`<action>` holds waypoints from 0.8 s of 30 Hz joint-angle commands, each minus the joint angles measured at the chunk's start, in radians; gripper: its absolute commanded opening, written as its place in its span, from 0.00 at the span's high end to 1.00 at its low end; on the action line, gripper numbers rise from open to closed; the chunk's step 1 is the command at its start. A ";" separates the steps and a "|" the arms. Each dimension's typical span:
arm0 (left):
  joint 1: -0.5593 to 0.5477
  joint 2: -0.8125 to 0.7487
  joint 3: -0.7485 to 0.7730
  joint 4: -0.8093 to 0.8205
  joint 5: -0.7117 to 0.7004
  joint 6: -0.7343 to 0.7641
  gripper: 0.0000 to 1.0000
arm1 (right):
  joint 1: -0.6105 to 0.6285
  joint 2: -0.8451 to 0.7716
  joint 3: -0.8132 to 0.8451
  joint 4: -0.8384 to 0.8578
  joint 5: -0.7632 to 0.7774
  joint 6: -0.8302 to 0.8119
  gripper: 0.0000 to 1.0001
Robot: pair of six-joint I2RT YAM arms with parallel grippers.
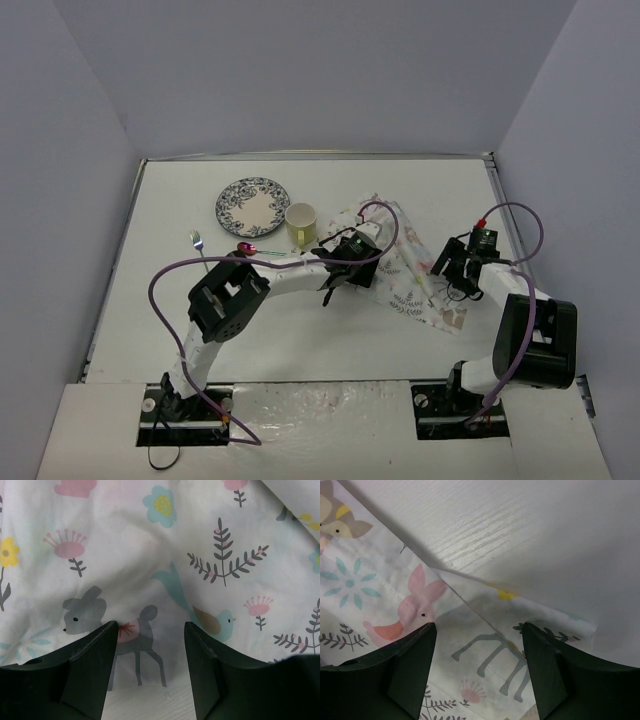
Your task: Set the dinner table for one person
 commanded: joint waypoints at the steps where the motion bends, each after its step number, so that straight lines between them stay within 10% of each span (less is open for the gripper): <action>1: 0.008 -0.003 0.011 -0.033 -0.010 -0.022 0.48 | 0.025 0.013 0.005 -0.015 -0.061 -0.006 0.37; 10: 0.008 -0.009 -0.002 -0.030 -0.006 -0.031 0.48 | 0.044 -0.001 0.011 -0.015 -0.106 -0.008 0.50; 24: 0.008 -0.013 -0.015 -0.035 -0.003 -0.036 0.49 | 0.050 -0.001 0.019 -0.017 -0.011 -0.010 1.00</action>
